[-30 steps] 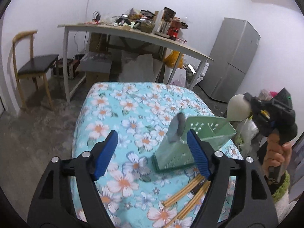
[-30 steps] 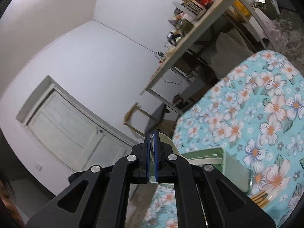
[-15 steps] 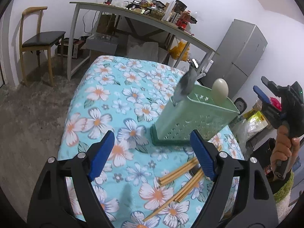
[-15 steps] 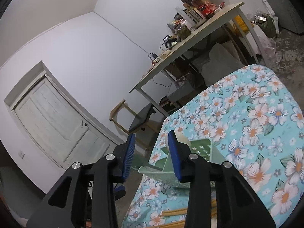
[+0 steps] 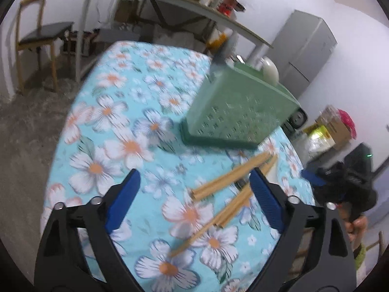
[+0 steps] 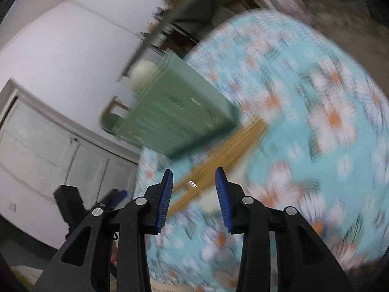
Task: Organize utensils
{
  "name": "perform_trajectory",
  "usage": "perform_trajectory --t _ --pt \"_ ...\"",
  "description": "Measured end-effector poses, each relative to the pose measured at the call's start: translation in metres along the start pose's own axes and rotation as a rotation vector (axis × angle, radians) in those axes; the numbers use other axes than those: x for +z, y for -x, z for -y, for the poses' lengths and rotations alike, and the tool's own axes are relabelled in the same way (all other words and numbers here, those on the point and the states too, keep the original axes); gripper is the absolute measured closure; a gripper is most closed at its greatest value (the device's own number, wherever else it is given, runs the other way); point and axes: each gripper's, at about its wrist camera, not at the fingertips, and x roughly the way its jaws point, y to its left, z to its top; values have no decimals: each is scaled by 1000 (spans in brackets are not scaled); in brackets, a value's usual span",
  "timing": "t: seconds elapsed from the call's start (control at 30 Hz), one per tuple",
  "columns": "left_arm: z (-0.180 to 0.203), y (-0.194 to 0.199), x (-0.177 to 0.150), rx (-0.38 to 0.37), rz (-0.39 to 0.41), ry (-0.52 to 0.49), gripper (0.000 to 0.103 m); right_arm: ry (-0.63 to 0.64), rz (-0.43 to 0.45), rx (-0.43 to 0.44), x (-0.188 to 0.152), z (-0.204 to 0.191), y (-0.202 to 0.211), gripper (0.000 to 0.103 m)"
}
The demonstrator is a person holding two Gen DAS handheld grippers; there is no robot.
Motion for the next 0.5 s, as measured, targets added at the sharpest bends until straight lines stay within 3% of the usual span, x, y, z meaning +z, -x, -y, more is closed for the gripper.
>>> perform_trajectory --t 0.13,0.23,0.27,0.37,0.5 --pt "7 -8 -12 -15 -28 -23 11 -112 -36 -27 -16 27 -10 67" --pt "10 -13 -19 -7 -40 -41 8 -26 -8 -158 -21 19 -7 67" --pt "11 -14 -20 -11 -42 -46 8 81 21 -250 -23 5 -5 67" --pt "14 -15 -25 3 -36 -72 8 396 80 -406 -38 -37 -3 67" --pt "23 -20 -30 32 -37 -141 8 723 92 -533 -64 -72 -19 67"
